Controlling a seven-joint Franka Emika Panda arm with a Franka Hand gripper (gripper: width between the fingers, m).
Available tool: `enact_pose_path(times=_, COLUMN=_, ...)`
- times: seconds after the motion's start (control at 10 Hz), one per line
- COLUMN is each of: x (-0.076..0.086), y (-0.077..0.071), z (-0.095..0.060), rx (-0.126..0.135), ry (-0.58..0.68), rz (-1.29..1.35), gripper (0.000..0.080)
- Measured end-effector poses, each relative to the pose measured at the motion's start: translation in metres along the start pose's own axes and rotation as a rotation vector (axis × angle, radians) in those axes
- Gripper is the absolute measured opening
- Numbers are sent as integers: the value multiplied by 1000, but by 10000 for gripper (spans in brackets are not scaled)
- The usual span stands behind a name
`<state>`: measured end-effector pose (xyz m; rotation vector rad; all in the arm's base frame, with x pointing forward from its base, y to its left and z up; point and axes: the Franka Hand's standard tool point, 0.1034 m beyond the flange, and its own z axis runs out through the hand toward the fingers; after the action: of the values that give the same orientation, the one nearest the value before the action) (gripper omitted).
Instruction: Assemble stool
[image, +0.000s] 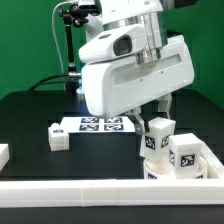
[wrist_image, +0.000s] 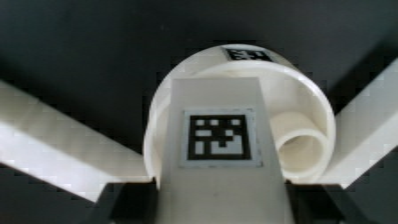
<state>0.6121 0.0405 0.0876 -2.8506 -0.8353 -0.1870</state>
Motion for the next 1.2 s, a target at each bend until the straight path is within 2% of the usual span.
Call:
enact_pose_path(times=0.3, x=0, y=0, z=0, rx=0, ry=2, rz=200, gripper=338)
enact_pose_path(times=0.9, x=2, y=-1, z=2, rx=-24, ry=85, rz=721, gripper=338)
enact_pose_path(times=1.2, x=-1, y=-2, z=2, rx=-16, ry=85, rz=1013, gripper=340)
